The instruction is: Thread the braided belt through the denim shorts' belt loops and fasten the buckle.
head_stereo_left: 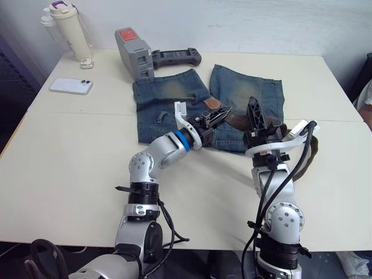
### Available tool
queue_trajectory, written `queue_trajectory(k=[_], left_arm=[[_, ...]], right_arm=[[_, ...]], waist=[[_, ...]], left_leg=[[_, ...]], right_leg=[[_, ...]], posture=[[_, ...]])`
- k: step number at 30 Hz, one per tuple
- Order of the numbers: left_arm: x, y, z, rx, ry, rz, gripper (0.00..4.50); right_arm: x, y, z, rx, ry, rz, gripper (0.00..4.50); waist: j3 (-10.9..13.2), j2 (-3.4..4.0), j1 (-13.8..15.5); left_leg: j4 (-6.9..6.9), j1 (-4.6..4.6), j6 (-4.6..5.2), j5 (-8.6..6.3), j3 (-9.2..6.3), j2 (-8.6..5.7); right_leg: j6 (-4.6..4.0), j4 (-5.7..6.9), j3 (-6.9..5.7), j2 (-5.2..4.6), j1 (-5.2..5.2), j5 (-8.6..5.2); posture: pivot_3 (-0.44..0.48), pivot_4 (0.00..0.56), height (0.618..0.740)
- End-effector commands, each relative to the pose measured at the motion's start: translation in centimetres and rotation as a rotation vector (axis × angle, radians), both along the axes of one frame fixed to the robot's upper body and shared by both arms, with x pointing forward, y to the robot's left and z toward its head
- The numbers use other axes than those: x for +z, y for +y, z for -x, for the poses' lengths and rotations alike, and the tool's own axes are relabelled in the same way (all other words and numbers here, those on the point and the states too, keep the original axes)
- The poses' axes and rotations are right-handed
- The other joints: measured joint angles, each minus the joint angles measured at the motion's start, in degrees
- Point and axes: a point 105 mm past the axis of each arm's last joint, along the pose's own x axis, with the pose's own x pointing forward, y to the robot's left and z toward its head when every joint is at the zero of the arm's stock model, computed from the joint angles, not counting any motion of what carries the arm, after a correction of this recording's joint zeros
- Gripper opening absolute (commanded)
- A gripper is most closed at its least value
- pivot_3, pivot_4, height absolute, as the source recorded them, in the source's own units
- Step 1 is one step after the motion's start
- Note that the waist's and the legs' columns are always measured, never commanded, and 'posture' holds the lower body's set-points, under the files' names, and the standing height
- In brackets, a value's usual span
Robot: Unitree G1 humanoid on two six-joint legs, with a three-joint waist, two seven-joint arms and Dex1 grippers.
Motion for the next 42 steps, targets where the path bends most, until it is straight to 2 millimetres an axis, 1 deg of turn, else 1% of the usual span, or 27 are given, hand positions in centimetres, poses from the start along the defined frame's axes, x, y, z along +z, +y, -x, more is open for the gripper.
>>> queue_trajectory(k=[1, 3, 6, 8, 9, 11, 13, 16, 19, 24, 27, 29, 32, 36, 42], left_arm=[[1.9, -1.8, 1.0, -0.045, -0.046, 0.064, 0.00], [2.1, -1.8, 1.0, -0.046, -0.045, 0.082, 0.00], [2.5, -1.8, 1.0, -0.045, -0.040, 0.118, 0.00], [2.5, -1.8, 1.0, -0.043, -0.037, 0.123, 0.00], [2.6, -1.8, 1.0, -0.040, -0.035, 0.130, 0.00], [2.8, -1.5, 1.0, -0.028, -0.032, 0.150, 0.00], [3.3, -1.2, 0.8, -0.014, -0.027, 0.186, 0.00], [3.7, -0.8, 0.6, 0.001, -0.023, 0.215, 0.00], [3.7, -0.9, 0.5, 0.012, -0.009, 0.231, 0.00], [3.6, -1.1, 0.7, 0.024, 0.016, 0.273, 0.00], [3.9, -1.1, 0.5, 0.036, 0.015, 0.291, 0.00], [3.8, -1.3, 0.4, 0.037, 0.018, 0.286, 0.00], [3.5, -1.7, 0.6, 0.027, 0.027, 0.279, 0.00], [3.3, -2.3, 1.1, -0.001, 0.027, 0.259, 0.00], [3.3, -2.3, 1.2, -0.005, 0.026, 0.257, 0.00]], right_arm=[[0.3, 1.6, 1.0, 0.061, -0.013, 0.043, 0.07], [-0.4, 1.9, 0.7, 0.060, 0.013, 0.091, 0.07], [-1.3, 1.5, 0.1, 0.034, 0.053, 0.094, 0.07], [-1.6, 1.2, -0.1, 0.014, 0.064, 0.088, 0.76], [-1.8, 0.9, -0.3, -0.003, 0.075, 0.083, 1.01], [-2.5, 0.2, -0.7, -0.055, 0.106, 0.118, 2.00], [-3.0, -0.6, -0.9, -0.095, 0.122, 0.109, 2.92], [-3.2, -1.2, -0.9, -0.110, 0.122, 0.079, 2.92], [-2.5, -1.1, -0.8, -0.104, 0.089, 0.047, 2.92], [-0.7, -0.2, -0.7, -0.077, 0.019, 0.010, 2.92], [-0.3, 0.3, -0.6, -0.047, 0.011, -0.033, 2.92], [-0.1, 0.9, -0.4, -0.018, 0.002, -0.031, 2.92], [-0.2, 1.5, -0.4, 0.020, 0.010, -0.026, 2.92], [-0.9, 2.3, -0.7, 0.046, 0.047, 0.005, 2.92], [-0.7, 2.3, -0.8, 0.047, 0.036, 0.006, 2.92]], waist=[[0.0, 0.00, -0.1], [0.0, 0.00, -0.1], [0.0, 0.00, -0.1], [0.0, 0.00, -0.1], [0.0, 0.00, -0.1], [0.0, 0.00, -0.1], [0.0, 0.00, 0.0], [0.0, 0.00, 0.0], [0.0, 0.00, 0.0], [0.0, 0.00, -0.2], [0.0, 0.00, -0.1], [0.0, 0.00, 0.0], [0.0, 0.00, 0.1], [0.0, 0.00, 0.0], [0.0, 0.00, -0.1]], left_leg=[[0.00, 0.00, 0.00, 0.00, 0.00, 0.00], [0.00, 0.01, 0.00, 0.00, 0.00, 0.00], [0.00, 0.00, 0.00, 0.00, 0.01, 0.00], [0.00, 0.01, 0.00, 0.00, 0.01, 0.00], [0.00, 0.00, 0.00, 0.00, 0.01, 0.00], [0.00, 0.01, 0.00, 0.00, 0.01, 0.00], [0.00, 0.01, 0.00, 0.00, 0.01, 0.00], [0.00, 0.00, 0.00, 0.00, 0.01, 0.00], [0.00, 0.00, 0.00, 0.00, 0.01, 0.00], [0.00, 0.01, 0.00, 0.00, 0.01, 0.01], [-0.02, 0.00, 0.00, 0.00, 0.00, 0.01], [-0.03, 0.00, 0.00, 0.00, 0.01, 0.00], [-0.02, -0.01, 0.00, 0.00, 0.01, 0.00], [-0.03, 0.00, 0.00, 0.00, 0.01, 0.01], [-0.03, 0.00, 0.00, 0.00, 0.01, 0.01]], right_leg=[[0.00, 0.00, 0.00, 0.00, 0.00, 0.00], [0.00, 0.01, 0.01, 0.00, 0.00, 0.00], [0.00, 0.01, 0.01, 0.00, -0.01, 0.00], [0.00, 0.00, 0.01, 0.00, -0.01, 0.00], [0.00, 0.00, 0.01, 0.00, -0.01, 0.00], [0.00, 0.01, 0.01, 0.00, 0.00, 0.00], [0.00, 0.01, 0.01, 0.00, -0.01, 0.00], [0.00, -0.01, 0.01, 0.00, 0.00, 0.00], [0.00, 0.00, 0.01, 0.00, 0.00, 0.00], [0.00, 0.01, 0.01, 0.00, -0.01, 0.00], [0.00, -0.02, 0.00, 0.00, -0.01, 0.00], [0.00, -0.05, 0.00, 0.00, 0.00, 0.00], [0.00, -0.05, 0.00, 0.00, 0.00, 0.00], [0.00, -0.04, 0.00, 0.01, -0.01, 0.00], [0.00, -0.04, 0.00, 0.01, -0.01, 0.00]], posture=[[0.000, 0.150, 0.740], [0.000, 0.150, 0.740], [0.000, 0.150, 0.740], [0.000, 0.150, 0.740], [0.000, 0.150, 0.740], [0.000, 0.150, 0.740], [0.000, 0.150, 0.740], [0.000, 0.150, 0.740], [0.000, 0.150, 0.740], [0.000, 0.150, 0.740], [0.000, 0.150, 0.740], [0.000, 0.150, 0.740], [0.000, 0.150, 0.740], [0.000, 0.150, 0.740], [0.000, 0.150, 0.740]])
